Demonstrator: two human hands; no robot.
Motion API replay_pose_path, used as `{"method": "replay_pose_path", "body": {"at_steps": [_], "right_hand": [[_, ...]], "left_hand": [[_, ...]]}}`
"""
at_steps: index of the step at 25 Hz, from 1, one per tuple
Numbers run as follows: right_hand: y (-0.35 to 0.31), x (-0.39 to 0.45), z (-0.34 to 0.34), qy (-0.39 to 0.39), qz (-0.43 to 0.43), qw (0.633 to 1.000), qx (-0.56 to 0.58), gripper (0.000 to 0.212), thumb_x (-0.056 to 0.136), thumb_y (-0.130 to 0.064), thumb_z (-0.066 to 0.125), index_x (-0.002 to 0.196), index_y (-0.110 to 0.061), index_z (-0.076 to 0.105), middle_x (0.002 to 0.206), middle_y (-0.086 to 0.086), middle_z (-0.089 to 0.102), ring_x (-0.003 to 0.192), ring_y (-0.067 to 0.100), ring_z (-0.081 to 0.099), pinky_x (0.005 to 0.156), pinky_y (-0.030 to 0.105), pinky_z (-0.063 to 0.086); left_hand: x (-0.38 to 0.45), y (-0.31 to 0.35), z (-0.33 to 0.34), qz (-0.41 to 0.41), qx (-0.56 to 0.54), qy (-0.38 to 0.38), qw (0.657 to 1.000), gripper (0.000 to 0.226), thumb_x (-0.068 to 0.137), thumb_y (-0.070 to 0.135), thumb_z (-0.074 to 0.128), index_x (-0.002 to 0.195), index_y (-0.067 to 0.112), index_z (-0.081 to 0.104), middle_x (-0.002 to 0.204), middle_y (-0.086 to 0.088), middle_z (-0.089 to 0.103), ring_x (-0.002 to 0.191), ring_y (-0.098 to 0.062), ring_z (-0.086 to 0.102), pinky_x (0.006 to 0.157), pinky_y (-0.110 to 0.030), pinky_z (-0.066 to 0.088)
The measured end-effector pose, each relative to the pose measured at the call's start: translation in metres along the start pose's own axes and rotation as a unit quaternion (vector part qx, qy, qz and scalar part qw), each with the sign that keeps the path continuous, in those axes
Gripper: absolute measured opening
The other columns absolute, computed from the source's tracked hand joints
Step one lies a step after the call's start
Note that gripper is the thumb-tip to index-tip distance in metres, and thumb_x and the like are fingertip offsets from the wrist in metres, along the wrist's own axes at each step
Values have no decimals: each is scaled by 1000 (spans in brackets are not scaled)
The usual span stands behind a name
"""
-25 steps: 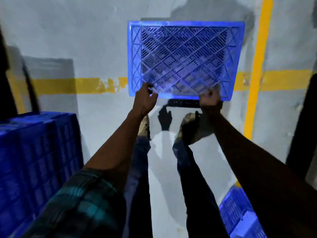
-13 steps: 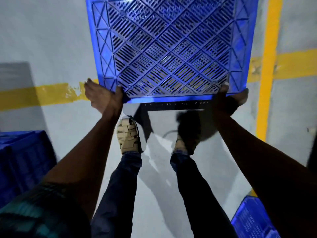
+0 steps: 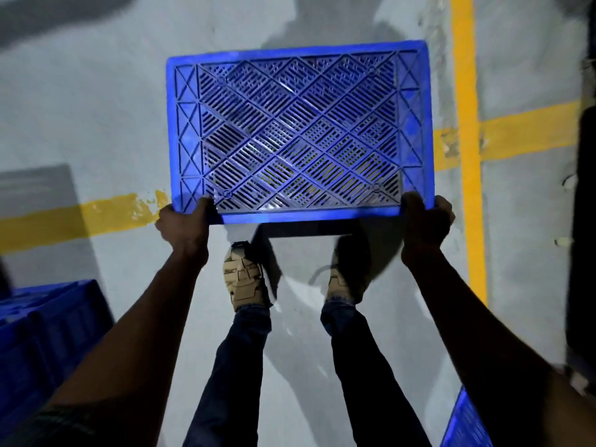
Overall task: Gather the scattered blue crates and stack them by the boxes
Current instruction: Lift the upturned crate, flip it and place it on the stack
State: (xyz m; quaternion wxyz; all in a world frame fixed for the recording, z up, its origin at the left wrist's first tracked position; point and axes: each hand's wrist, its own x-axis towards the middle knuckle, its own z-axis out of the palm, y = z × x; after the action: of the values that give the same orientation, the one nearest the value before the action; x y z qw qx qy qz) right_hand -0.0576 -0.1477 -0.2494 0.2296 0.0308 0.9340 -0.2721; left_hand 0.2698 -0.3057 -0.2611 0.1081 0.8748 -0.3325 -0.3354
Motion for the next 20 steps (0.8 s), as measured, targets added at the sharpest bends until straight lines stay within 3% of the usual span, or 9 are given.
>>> {"method": "replay_pose_path", "body": {"at_steps": [1,3,5,7,9,12,14,17,20], "right_hand": [[-5,-8,-10,5,-4,1000,16,62,66,-48,61,106,0,58,102,9,49,102,30,54,92,45,48],[-13,-19,-27,21,-31,998,47,55,74,-37,68,116,-2,57,115,15,55,106,26,53,94,26,43],[-30,-29,-41,61,-70,991,95,60,77,-32,66,127,-1,54,127,18,55,113,24,53,85,10,36],[-48,-34,-44,95,-87,981,148,63,75,-34,63,126,1,53,125,21,55,113,23,54,84,10,38],[-62,-39,-44,123,-99,971,182,64,77,-36,62,127,2,52,124,23,52,110,24,55,89,21,44],[-65,-37,-41,108,-168,963,179,52,88,-14,64,132,9,46,128,28,46,83,-21,48,74,-4,32],[-67,-27,-38,80,-192,962,175,52,90,-4,63,134,12,43,131,27,45,78,-35,43,72,-5,31],[-59,-16,-37,33,-235,963,128,62,85,-11,63,140,7,41,137,23,46,74,-16,52,78,8,42],[-39,-14,-33,-6,-280,960,18,53,84,-7,61,133,8,48,133,28,47,83,2,46,79,-2,32]], "left_hand": [[-7,10,-7,18,-7,38,999,77,52,61,75,110,10,68,106,-11,68,100,-29,65,84,-41,57],[-27,35,-20,46,-33,101,993,79,63,53,74,127,9,56,122,-16,61,116,-34,56,98,-40,48],[-41,55,-31,75,-75,138,985,75,72,42,71,132,7,45,128,-17,55,120,-34,51,96,-32,40],[-52,70,-38,115,-91,159,976,68,76,37,69,131,6,44,126,-17,55,118,-33,50,89,-24,34],[-58,76,-39,146,-77,150,975,64,78,36,67,130,5,45,124,-18,56,118,-34,49,88,-25,32],[-59,76,-35,178,-21,120,977,61,81,36,66,131,6,46,126,-18,55,122,-36,47,95,-30,31],[-55,76,-33,196,27,111,974,60,84,44,62,129,7,48,127,-18,54,122,-36,47,99,-34,33],[-43,80,-29,231,185,118,948,59,92,56,45,128,9,50,130,-20,53,121,-39,49,99,-47,37],[-35,82,-23,253,279,110,920,62,97,58,34,134,10,45,132,-26,51,120,-43,48,98,-51,37]]}}
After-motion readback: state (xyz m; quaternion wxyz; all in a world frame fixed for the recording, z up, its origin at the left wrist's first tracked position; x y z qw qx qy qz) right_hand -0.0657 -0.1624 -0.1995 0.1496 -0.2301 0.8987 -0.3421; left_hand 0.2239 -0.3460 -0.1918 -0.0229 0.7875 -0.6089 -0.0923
